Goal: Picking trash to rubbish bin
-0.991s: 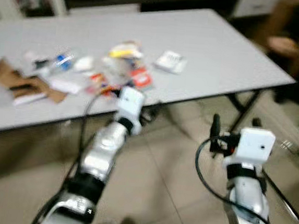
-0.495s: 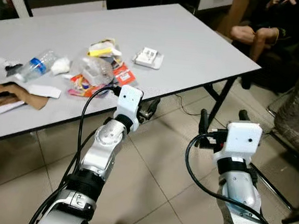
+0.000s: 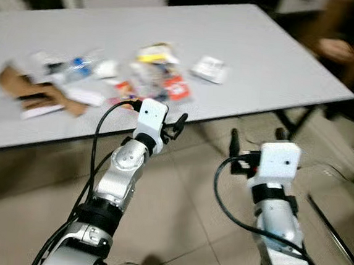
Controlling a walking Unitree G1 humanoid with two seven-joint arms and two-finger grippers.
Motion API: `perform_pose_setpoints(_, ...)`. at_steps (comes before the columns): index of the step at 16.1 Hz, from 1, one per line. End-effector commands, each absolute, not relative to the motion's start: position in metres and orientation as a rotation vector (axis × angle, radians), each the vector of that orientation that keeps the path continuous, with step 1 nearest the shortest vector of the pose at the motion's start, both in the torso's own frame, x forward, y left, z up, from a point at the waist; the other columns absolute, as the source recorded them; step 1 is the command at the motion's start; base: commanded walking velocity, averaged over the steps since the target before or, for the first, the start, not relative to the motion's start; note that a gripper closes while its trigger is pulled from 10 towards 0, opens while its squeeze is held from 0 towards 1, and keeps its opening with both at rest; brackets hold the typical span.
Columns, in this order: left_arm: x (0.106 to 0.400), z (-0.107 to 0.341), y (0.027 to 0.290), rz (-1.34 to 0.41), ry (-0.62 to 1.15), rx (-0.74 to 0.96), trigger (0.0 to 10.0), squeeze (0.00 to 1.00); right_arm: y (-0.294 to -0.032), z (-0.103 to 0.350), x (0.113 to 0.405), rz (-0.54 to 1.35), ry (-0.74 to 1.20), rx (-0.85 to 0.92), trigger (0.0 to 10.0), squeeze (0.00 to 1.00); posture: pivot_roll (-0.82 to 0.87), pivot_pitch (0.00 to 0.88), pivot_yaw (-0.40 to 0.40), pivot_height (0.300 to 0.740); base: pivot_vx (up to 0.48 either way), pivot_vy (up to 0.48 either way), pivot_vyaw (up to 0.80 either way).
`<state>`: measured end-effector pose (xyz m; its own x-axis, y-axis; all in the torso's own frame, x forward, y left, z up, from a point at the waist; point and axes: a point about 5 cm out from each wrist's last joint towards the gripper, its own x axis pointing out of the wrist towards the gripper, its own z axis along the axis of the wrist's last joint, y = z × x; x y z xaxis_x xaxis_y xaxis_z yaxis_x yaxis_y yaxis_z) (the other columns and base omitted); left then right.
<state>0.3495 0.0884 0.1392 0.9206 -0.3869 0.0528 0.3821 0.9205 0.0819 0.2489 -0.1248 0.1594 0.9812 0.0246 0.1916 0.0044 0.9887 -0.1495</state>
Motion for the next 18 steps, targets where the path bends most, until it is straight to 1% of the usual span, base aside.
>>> perform_pose_setpoints(1,0.3506,0.1400,0.0865,-0.406,-0.062,0.082,10.0,0.00,-0.1266,0.1582,0.2496,0.003,-0.189,-0.156,10.0,0.00,0.09,0.080,0.014,0.740,0.000,0.000,0.00)
perform_pose_setpoints(3,0.3510,0.1393,0.0858,-0.409,-0.058,0.087,10.0,0.00,-0.1269,0.1576,0.2516,-0.004,-0.188,-0.152,10.0,0.00,0.10,0.081,0.014,0.740,0.000,0.000,0.00)
perform_pose_setpoints(6,0.3535,0.1393,0.0899,-0.368,-0.050,0.084,10.0,0.00,-0.1273,0.1545,0.2513,-0.002,-0.175,-0.140,10.0,0.00,0.10,0.081,0.011,0.740,0.000,0.000,0.00)
perform_pose_setpoints(8,0.3533,0.1384,0.0898,-0.369,-0.047,0.087,10.0,0.00,-0.1268,0.1532,0.2522,0.007,-0.166,-0.163,10.0,0.00,0.10,0.080,0.011,0.740,0.000,0.000,0.00)
perform_pose_setpoints(13,0.3539,0.1376,0.0900,-0.367,-0.041,0.087,10.0,0.00,-0.1258,0.1528,0.2527,0.011,-0.168,-0.156,10.0,0.00,0.10,0.081,0.010,0.740,0.000,0.000,0.80)
perform_pose_setpoints(15,0.3531,0.1372,0.0901,-0.382,-0.041,0.084,10.0,0.00,-0.1270,0.1522,0.2521,0.001,-0.166,-0.143,10.0,0.00,0.10,0.083,0.012,0.740,0.000,0.000,0.00)
perform_pose_setpoints(16,0.3529,0.1375,0.0901,-0.390,-0.044,0.083,10.0,0.00,-0.1275,0.1521,0.2517,-0.004,-0.167,-0.140,10.0,0.00,0.10,0.083,0.013,0.740,0.247,0.000,0.00)
perform_pose_setpoints(18,0.3523,0.1383,0.0893,-0.416,-0.050,0.076,10.0,0.00,-0.1274,0.1519,0.2507,-0.006,-0.167,-0.137,10.0,0.00,0.10,0.085,0.014,0.740,0.398,0.268,0.00)
